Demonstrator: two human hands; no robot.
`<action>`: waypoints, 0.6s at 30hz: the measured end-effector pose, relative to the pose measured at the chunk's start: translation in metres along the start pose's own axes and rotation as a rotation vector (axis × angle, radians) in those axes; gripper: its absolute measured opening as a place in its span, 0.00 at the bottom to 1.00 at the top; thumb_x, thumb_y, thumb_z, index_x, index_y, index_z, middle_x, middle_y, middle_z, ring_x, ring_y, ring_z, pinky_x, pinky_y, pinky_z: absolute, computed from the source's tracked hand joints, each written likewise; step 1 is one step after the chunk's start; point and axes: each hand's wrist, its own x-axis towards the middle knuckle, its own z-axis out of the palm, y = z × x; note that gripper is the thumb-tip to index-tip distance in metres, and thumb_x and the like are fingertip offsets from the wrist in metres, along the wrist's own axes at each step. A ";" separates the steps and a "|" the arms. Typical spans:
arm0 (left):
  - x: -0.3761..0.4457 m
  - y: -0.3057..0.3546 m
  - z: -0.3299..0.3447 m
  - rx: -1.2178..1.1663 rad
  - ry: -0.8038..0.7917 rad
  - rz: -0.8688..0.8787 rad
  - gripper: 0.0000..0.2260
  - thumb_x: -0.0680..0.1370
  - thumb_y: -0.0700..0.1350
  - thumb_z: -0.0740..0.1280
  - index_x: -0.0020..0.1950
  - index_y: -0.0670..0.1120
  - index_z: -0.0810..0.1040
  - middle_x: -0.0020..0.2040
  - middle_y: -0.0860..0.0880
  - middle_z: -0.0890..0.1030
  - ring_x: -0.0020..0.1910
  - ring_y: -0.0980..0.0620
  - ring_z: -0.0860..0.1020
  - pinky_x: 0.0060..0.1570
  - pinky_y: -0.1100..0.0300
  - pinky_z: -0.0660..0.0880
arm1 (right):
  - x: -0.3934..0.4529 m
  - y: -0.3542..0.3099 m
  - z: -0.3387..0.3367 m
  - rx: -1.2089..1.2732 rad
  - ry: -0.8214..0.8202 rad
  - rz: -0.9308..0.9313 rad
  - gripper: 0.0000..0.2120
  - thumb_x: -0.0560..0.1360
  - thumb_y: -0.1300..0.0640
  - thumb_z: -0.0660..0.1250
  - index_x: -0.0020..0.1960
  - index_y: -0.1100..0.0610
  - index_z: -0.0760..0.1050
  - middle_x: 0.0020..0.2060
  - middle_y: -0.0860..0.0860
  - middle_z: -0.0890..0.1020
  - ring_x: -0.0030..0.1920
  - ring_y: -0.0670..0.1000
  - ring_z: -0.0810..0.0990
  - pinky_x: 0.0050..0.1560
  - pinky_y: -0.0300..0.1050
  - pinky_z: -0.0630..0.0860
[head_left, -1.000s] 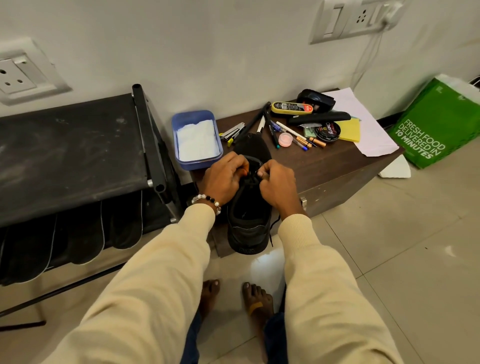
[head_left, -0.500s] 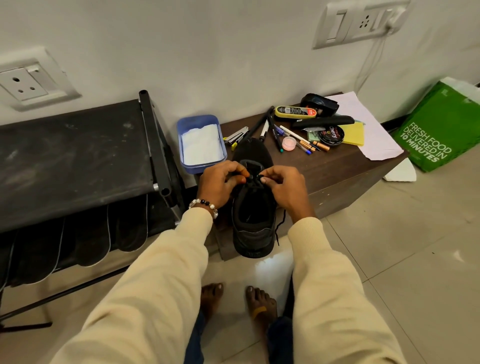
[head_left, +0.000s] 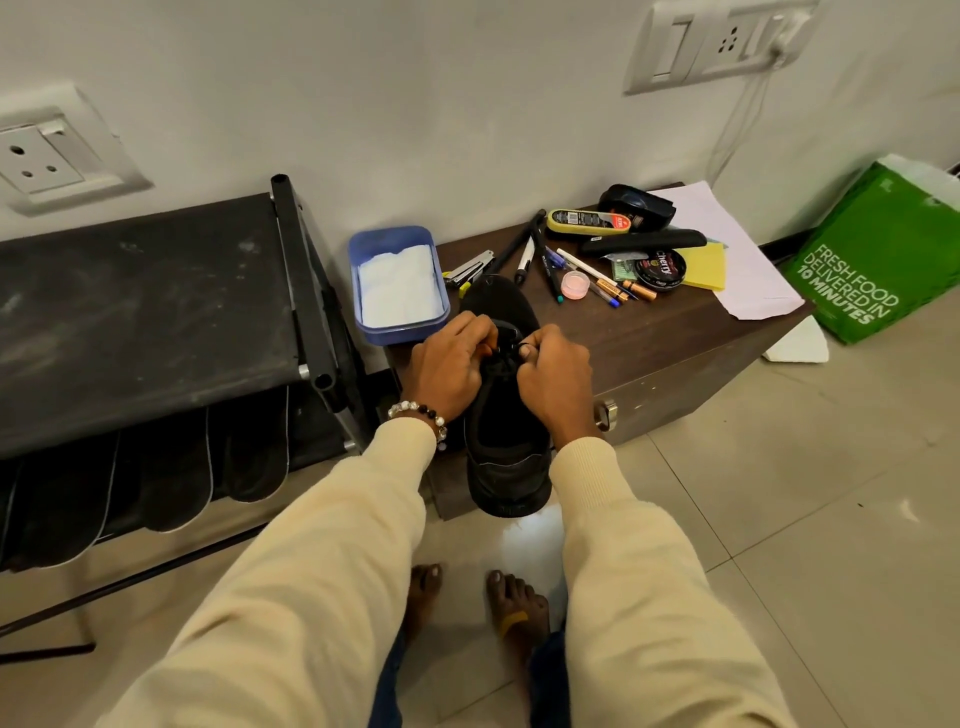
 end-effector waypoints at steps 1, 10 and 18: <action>0.000 0.001 0.000 -0.002 0.000 -0.017 0.08 0.75 0.32 0.61 0.46 0.43 0.75 0.43 0.46 0.76 0.38 0.46 0.75 0.32 0.50 0.74 | -0.001 -0.001 0.000 -0.001 0.015 0.003 0.07 0.77 0.62 0.60 0.55 0.60 0.72 0.47 0.54 0.77 0.48 0.52 0.76 0.51 0.48 0.75; 0.004 -0.005 -0.001 -0.151 -0.089 -0.096 0.05 0.77 0.35 0.64 0.50 0.42 0.77 0.49 0.45 0.79 0.47 0.47 0.78 0.47 0.50 0.77 | 0.000 0.000 0.006 0.188 0.132 0.092 0.04 0.78 0.63 0.60 0.52 0.58 0.73 0.49 0.54 0.77 0.41 0.44 0.73 0.38 0.33 0.67; 0.003 -0.005 -0.007 -0.246 -0.010 -0.089 0.06 0.75 0.37 0.69 0.48 0.45 0.84 0.44 0.47 0.84 0.44 0.50 0.81 0.51 0.53 0.78 | 0.006 0.011 -0.012 0.273 -0.014 0.091 0.04 0.76 0.61 0.67 0.47 0.54 0.79 0.46 0.50 0.81 0.51 0.47 0.77 0.54 0.42 0.74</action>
